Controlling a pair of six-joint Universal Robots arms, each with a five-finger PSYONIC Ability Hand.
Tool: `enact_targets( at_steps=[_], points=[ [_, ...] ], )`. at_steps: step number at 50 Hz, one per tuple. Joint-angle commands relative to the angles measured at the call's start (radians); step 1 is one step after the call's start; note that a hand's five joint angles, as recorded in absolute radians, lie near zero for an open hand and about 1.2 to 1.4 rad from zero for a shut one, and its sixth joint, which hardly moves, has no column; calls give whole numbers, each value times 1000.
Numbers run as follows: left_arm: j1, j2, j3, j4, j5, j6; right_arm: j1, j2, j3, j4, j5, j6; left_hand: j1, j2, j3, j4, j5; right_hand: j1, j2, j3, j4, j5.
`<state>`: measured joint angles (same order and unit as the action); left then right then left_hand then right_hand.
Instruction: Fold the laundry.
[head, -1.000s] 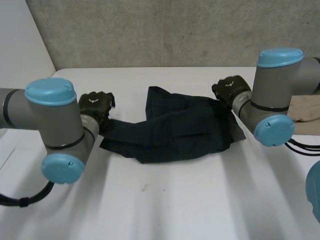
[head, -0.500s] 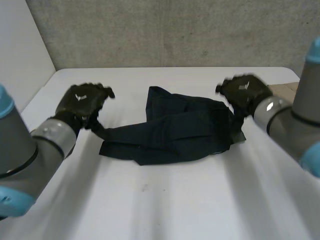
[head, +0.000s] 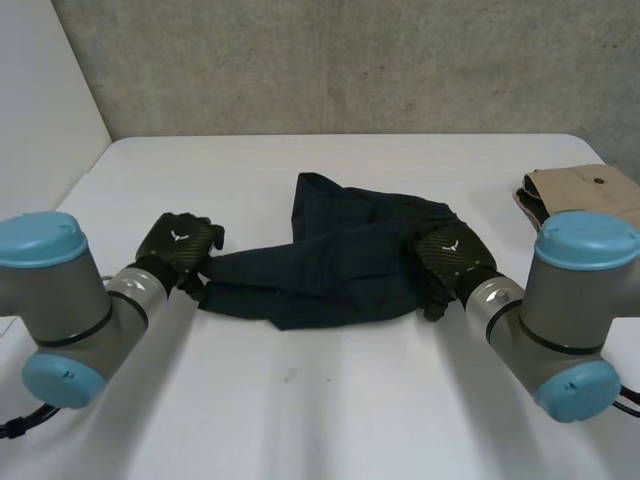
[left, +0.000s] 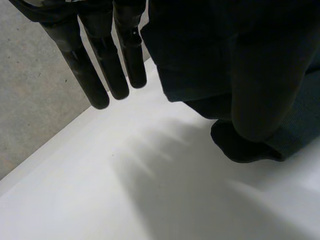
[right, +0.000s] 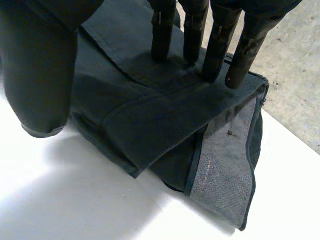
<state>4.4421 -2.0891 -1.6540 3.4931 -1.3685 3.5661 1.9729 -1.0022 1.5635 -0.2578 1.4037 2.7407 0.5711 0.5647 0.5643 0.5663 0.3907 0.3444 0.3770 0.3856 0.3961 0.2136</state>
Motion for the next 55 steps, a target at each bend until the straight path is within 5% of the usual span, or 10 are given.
enact_targets(
  at_steps=[1, 11, 15, 23, 28, 36, 42, 44, 49, 55],
  points=[
    [-13, -52, 62, -2, -26, -1, 0, 54, -45, -9, 1, -4, 285, 291, 292, 290, 291, 219, 186, 178, 167, 175],
    [-35, -62, 98, -2, -38, -10, 0, 109, -89, -34, 6, -29, 766, 773, 773, 771, 772, 559, 527, 518, 508, 515],
    [-43, -60, 105, -9, -43, -10, 0, 109, -118, -41, 26, -50, 825, 832, 832, 830, 831, 1051, 1018, 1010, 999, 1007],
    [-64, 93, 108, -71, -52, -15, -6, -45, -206, 76, 64, -70, 825, 832, 832, 830, 831, 1052, 1019, 1011, 1000, 1008],
    [-70, 243, 147, -187, -57, -27, -12, -199, -395, 416, 37, -136, 825, 832, 832, 830, 831, 1052, 1019, 1011, 1000, 1008],
    [-69, 440, 263, -394, -57, -121, -14, -220, -724, 741, -23, -159, 825, 832, 832, 830, 831, 1052, 1019, 1011, 1000, 1008],
    [-72, 465, 258, -427, -57, -156, -11, -222, -758, 830, -28, -153, 825, 832, 832, 830, 831, 1052, 1019, 1011, 1000, 1008],
    [-75, 457, 240, -428, -58, -156, -3, -220, -699, 853, -32, -141, 825, 832, 832, 830, 831, 644, 611, 602, 592, 600],
    [-99, 387, 191, -424, -60, -158, -8, -217, -446, 734, -28, -20, 825, 832, 832, 830, 831, 179, 146, 138, 127, 135],
    [-136, 353, 195, -424, -61, -159, -11, -234, -84, 436, -23, 241, 825, 832, 832, 830, 831, 110, 78, 69, 59, 67]
  ],
)
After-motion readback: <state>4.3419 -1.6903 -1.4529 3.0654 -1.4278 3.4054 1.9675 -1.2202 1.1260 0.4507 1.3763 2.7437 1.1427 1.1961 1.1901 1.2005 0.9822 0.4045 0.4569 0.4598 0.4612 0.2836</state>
